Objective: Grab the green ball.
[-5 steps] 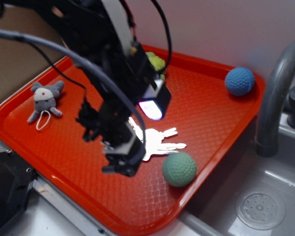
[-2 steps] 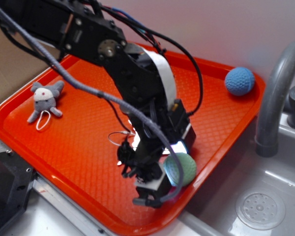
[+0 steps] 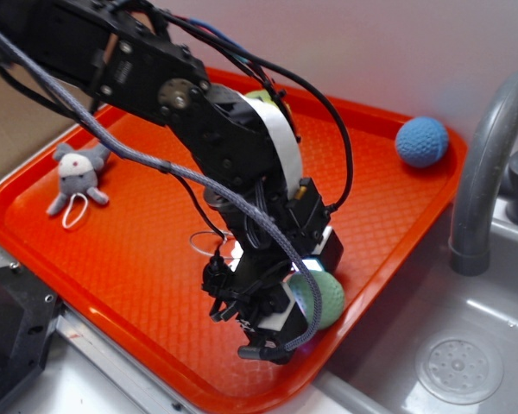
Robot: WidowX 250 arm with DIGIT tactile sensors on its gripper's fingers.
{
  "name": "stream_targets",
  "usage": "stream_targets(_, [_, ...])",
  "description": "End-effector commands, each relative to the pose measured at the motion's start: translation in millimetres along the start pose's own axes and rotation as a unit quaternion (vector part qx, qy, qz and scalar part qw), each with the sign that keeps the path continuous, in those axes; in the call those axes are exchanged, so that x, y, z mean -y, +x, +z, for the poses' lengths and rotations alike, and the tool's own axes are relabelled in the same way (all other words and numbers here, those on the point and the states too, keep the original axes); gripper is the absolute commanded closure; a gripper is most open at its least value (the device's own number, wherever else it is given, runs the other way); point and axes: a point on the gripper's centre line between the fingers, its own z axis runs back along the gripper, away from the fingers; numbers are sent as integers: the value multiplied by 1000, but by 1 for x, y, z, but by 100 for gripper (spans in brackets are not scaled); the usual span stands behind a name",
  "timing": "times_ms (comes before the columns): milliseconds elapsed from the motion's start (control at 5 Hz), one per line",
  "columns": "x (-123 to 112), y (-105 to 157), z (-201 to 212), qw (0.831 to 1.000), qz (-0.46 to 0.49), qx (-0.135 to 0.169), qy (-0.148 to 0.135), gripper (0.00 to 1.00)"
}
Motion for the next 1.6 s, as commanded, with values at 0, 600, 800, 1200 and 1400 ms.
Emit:
stream_targets(0, [29,-23,90,995,90,26,46,100])
stream_targets(600, [16,-73,207,889,433,-53,138,100])
stream_targets(800, [-9,-87,207,848,497,-82,164,100])
stream_targets(1200, [-39,-109,214,807,558,-74,176,100])
stream_targets(1400, [-47,-113,214,797,571,-76,183,100])
